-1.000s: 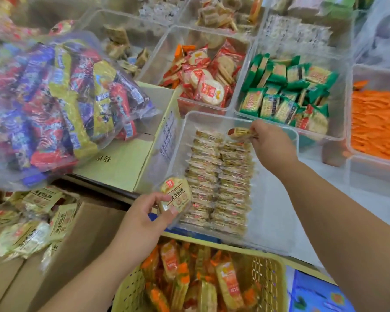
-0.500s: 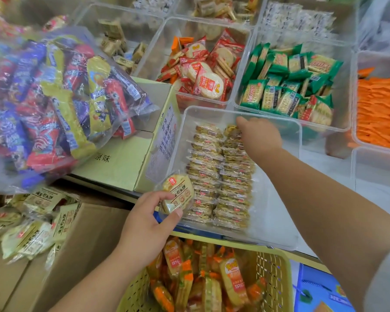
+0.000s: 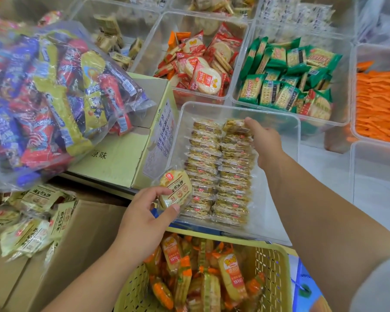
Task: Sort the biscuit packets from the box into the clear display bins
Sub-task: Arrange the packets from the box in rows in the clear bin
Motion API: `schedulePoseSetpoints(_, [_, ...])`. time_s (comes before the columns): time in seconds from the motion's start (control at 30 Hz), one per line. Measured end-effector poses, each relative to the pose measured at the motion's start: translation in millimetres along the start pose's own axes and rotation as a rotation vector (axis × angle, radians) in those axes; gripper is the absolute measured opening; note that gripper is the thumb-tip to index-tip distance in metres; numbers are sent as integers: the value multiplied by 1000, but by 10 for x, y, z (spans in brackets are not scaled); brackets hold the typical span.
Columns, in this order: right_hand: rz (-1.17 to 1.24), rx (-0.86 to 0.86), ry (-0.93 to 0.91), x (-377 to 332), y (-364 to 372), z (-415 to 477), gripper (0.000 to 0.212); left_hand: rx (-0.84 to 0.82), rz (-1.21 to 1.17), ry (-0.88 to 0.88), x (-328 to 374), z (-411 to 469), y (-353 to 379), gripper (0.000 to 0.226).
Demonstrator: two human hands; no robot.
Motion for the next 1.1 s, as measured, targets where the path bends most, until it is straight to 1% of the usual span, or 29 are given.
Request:
schedulePoseSetpoints(0.07, [-46, -47, 46, 4, 36, 30, 89, -4, -7, -6, -1, 6, 3, 30])
schedulePoseSetpoints(0.1, [-77, -71, 54, -1, 49, 34, 102, -4, -10, -7, 4, 11, 1, 30])
schedulePoseSetpoints(0.17, [-135, -120, 53, -10, 74, 15, 113, 5, -15, -8, 16, 19, -4, 29])
schedulePoseSetpoints(0.23, [-192, -185, 37, -17, 114, -14, 118, 11, -14, -7, 23, 27, -7, 30])
schedulePoseSetpoints(0.33, [-256, -266, 8, -40, 184, -57, 116, 2, -19, -8, 19, 21, 6, 30])
schedulePoseSetpoints(0.43, [-298, -295, 26, -42, 236, -81, 112, -7, -28, -11, 12, 18, 10, 30])
schedulePoseSetpoints(0.53, [-306, -324, 27, -35, 299, -72, 96, -18, -32, -10, 11, 27, 13, 32])
schedulePoseSetpoints(0.57, [-301, -321, 24, -28, 311, -54, 95, -23, -33, -9, 10, 29, 13, 33])
schedulePoseSetpoints(0.67, [-294, -278, 60, 20, 313, 28, 117, -29, -39, -3, 7, 29, 16, 34])
schedulePoseSetpoints(0.73, [-301, -257, 79, 50, 298, 86, 124, -31, -34, 1, 11, 25, 19, 34])
schedulePoseSetpoints(0.77, [-296, -251, 81, 63, 285, 122, 122, -33, -26, 2, 16, 24, 22, 34])
schedulePoseSetpoints(0.9, [-300, -169, 56, 86, 181, 232, 99, -43, -11, 15, 39, 27, 22, 35])
schedulePoseSetpoints(0.93, [-319, -141, 53, 89, 155, 248, 97, -46, -6, 16, 43, 27, 25, 35])
schedulePoseSetpoints(0.97, [-338, -117, 57, 98, 140, 266, 100, -49, -1, 18, 47, 28, 27, 35])
schedulePoseSetpoints(1.03, [-402, -64, 65, 100, 132, 280, 114, -60, 16, 30, 54, 28, 35, 35])
schedulePoseSetpoints(1.1, [-500, -1, 38, 46, 132, 268, 117, -73, 40, 44, 59, 26, 44, 35])
Point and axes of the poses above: each hand's wrist, its own z-axis towards the middle knuckle, its own y-axis out of the palm, x = y × z, the point moved 9 cm from there along z, towards the middle knuckle, and after that the axes turned 12 degrees about -z, right-handed, at the moved point
